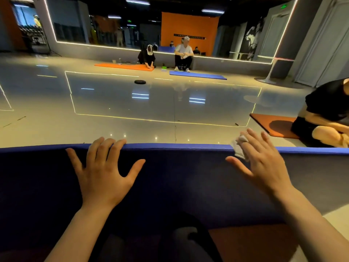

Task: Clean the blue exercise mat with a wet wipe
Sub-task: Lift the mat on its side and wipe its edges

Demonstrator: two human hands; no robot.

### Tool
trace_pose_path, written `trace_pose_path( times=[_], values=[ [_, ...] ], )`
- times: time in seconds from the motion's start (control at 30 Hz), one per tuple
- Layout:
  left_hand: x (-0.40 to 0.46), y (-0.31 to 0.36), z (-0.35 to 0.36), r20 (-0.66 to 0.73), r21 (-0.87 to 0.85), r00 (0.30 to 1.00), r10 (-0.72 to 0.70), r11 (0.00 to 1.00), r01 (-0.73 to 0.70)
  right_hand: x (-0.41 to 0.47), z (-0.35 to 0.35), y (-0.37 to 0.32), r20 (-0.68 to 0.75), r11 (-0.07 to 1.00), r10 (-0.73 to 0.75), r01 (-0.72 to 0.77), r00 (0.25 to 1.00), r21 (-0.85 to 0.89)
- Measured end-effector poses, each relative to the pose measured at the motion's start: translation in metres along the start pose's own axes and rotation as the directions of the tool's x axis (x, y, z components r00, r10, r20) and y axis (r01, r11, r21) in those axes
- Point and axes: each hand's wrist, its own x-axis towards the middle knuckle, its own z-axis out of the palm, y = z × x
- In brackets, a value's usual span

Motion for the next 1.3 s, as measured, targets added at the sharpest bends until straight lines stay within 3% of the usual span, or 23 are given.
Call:
trace_pose_path(
  times=[0.1,0.2,0.27,0.37,0.47,0.63,0.83,1.0,1.17,1.3],
  values=[
    [0.006,0.003,0.001,0.017,0.014,1.000,-0.018,1.000,0.018,-0.013,-0.003,0.035,0.020,0.994,0.094,-0.092,0.995,-0.062],
    [0.009,0.005,0.002,0.026,0.019,1.000,-0.015,1.000,0.015,-0.010,0.007,0.015,-0.089,0.980,0.195,-0.190,0.977,0.066],
    [0.009,0.006,0.004,0.033,0.022,0.999,-0.004,1.000,0.003,0.001,0.011,-0.018,-0.139,0.966,0.203,-0.175,0.969,0.192],
    [0.014,0.005,0.007,0.045,0.026,0.999,-0.005,1.000,0.004,0.024,0.015,-0.088,-0.155,0.948,0.078,-0.025,0.985,0.317],
    [0.017,0.002,0.010,0.047,0.016,0.999,-0.008,1.000,0.008,0.036,0.019,-0.155,-0.142,0.936,-0.071,0.115,0.987,0.333],
    [0.015,-0.006,0.009,0.019,-0.017,1.000,0.023,1.000,-0.023,0.030,0.017,-0.131,-0.128,0.964,-0.164,0.187,0.978,0.190],
    [0.018,-0.003,0.013,0.007,-0.044,1.000,0.006,0.999,-0.006,-0.006,0.008,-0.013,-0.087,0.998,0.052,-0.048,0.995,0.045],
    [0.020,0.000,0.017,0.034,-0.001,0.999,0.012,1.000,-0.012,0.003,0.014,-0.025,-0.113,0.924,0.288,-0.245,0.951,0.293],
    [0.024,-0.007,0.013,0.104,0.041,0.993,0.054,0.997,-0.059,0.036,0.021,-0.140,-0.157,0.905,0.100,-0.025,0.983,0.424],
    [0.024,-0.014,0.011,0.121,0.047,0.990,0.071,0.996,-0.078,0.044,0.025,-0.189,-0.143,0.925,-0.062,0.110,0.988,0.363]
  ],
)
